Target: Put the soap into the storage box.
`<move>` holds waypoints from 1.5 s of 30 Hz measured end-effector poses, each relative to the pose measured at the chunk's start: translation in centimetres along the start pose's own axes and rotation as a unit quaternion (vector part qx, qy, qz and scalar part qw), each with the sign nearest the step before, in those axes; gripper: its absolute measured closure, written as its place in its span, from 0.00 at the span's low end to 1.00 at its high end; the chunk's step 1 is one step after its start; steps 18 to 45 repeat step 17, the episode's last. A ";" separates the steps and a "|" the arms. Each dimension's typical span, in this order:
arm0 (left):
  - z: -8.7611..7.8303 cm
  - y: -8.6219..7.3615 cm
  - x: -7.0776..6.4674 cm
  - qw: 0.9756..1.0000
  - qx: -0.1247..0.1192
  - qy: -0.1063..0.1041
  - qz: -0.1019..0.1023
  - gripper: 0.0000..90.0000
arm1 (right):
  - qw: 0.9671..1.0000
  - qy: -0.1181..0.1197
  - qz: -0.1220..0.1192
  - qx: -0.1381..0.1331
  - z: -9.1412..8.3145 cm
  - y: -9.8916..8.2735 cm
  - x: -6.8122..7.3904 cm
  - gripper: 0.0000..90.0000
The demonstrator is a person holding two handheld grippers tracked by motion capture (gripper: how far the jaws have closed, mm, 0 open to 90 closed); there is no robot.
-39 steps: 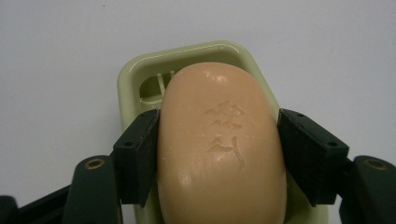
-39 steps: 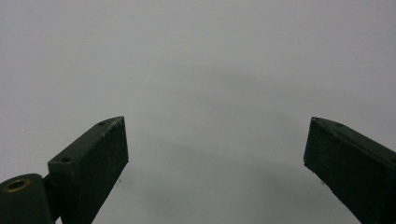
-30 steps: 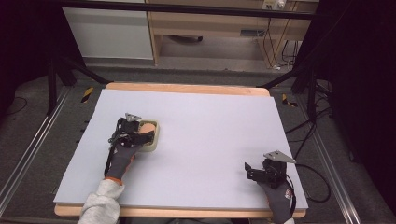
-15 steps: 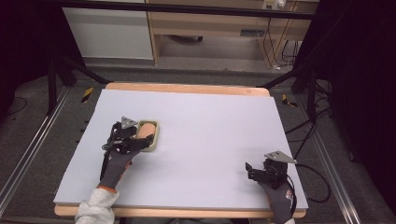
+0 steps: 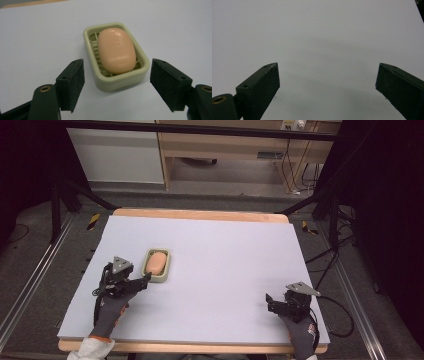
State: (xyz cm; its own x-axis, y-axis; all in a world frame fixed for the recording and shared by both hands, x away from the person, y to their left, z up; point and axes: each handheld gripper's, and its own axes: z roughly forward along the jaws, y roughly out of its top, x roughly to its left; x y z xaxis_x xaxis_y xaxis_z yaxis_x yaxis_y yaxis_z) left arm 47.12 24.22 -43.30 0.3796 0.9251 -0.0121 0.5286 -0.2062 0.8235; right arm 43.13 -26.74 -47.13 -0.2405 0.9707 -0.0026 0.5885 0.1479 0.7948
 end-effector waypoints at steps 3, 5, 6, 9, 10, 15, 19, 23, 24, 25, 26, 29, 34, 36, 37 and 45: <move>-0.2 -0.7 0.3 1.000 0.002 0.004 0.003 0.28 | 1.000 -0.003 0.001 -0.001 -0.1 0.0 -0.2 0.06; -0.4 -1.4 0.5 1.000 0.006 0.009 0.006 0.26 | 1.000 -0.005 0.006 0.000 -0.1 0.0 -0.3 0.06; -0.5 -1.7 0.6 1.000 0.006 0.011 0.006 0.26 | 1.000 -0.006 0.004 0.000 -0.1 -0.1 -0.4 0.06; -0.9 -2.6 1.0 1.000 0.012 0.017 0.008 0.25 | 1.000 -0.007 0.006 0.000 -0.2 -0.1 -0.6 0.06; -1.2 -3.0 1.3 1.000 0.013 0.016 0.006 0.25 | 1.000 -0.008 0.008 -0.001 -0.2 -0.1 -0.6 0.06; -2.0 -4.1 2.2 1.000 0.015 0.024 -0.002 0.25 | 1.000 -0.010 0.008 -0.001 -0.2 -0.1 -0.7 0.06; -2.2 -4.5 2.4 0.999 0.020 0.026 -0.002 0.25 | 1.000 -0.010 0.009 -0.001 -0.2 -0.1 -0.7 0.06; -2.2 -4.5 2.4 0.999 0.020 0.026 -0.002 0.25 | 1.000 -0.010 0.009 -0.001 -0.2 -0.1 -0.7 0.06; -2.2 -4.5 2.4 0.999 0.020 0.026 -0.002 0.25 | 1.000 -0.010 0.009 -0.001 -0.2 -0.1 -0.7 0.06; -2.2 -4.5 2.4 0.999 0.020 0.026 -0.002 0.25 | 1.000 -0.010 0.009 -0.001 -0.2 -0.1 -0.7 0.06; -2.2 -4.5 2.4 0.999 0.020 0.026 -0.002 0.25 | 1.000 -0.010 0.009 -0.001 -0.2 -0.1 -0.7 0.06; -2.2 -4.5 2.4 0.999 0.020 0.026 -0.002 0.25 | 1.000 -0.010 0.009 -0.001 -0.2 -0.1 -0.7 0.06; -2.2 -4.5 2.4 0.999 0.020 0.026 -0.002 0.25 | 1.000 -0.010 0.009 -0.001 -0.2 -0.1 -0.7 0.06; -2.2 -4.5 2.4 0.999 0.020 0.026 -0.002 0.25 | 1.000 -0.010 0.009 -0.001 -0.2 -0.1 -0.7 0.06; -2.2 -4.5 2.4 0.999 0.020 0.026 -0.002 0.25 | 1.000 -0.010 0.009 -0.001 -0.2 -0.1 -0.7 0.06; -2.2 -4.5 2.4 0.999 0.020 0.026 -0.002 0.25 | 1.000 -0.010 0.009 -0.001 -0.2 -0.1 -0.7 0.06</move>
